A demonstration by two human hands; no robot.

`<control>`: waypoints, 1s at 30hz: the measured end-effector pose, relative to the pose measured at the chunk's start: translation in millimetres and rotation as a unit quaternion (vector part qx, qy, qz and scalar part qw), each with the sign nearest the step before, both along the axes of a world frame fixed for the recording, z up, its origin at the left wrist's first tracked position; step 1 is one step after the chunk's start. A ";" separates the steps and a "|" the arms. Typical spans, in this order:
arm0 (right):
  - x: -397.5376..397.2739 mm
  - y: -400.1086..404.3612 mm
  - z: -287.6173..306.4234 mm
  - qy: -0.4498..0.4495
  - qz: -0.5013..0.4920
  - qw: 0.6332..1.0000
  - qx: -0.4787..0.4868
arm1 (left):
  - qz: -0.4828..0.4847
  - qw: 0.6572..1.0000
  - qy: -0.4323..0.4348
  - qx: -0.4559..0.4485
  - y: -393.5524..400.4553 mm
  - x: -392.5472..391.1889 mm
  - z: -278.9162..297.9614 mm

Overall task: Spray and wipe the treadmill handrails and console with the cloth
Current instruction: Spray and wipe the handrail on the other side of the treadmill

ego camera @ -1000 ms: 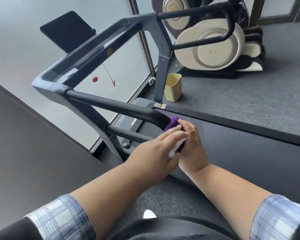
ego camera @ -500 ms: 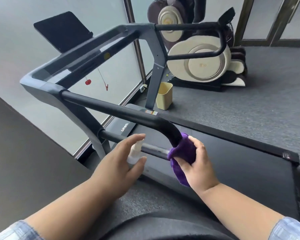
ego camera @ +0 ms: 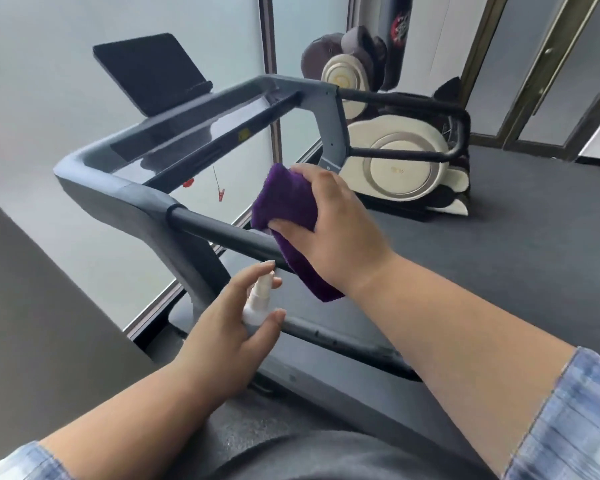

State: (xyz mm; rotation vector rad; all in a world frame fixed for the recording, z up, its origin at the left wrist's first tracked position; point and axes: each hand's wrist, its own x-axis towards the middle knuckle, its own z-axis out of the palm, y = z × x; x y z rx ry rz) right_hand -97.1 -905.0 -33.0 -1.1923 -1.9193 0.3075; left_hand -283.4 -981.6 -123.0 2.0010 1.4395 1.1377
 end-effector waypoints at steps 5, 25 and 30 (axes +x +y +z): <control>-81.2 55.4 6.4 -0.070 0.008 0.996 -0.048 | 0.005 0.999 -0.042 -0.021 17.9 -63.2 3.3; -122.4 59.2 -28.3 -0.312 -0.064 0.941 -0.111 | -0.031 0.997 -0.063 -0.013 59.4 -117.9 -19.3; -73.4 29.0 -35.5 -0.297 -0.108 0.943 -0.101 | -0.101 0.993 -0.053 -0.007 72.9 -80.4 -21.6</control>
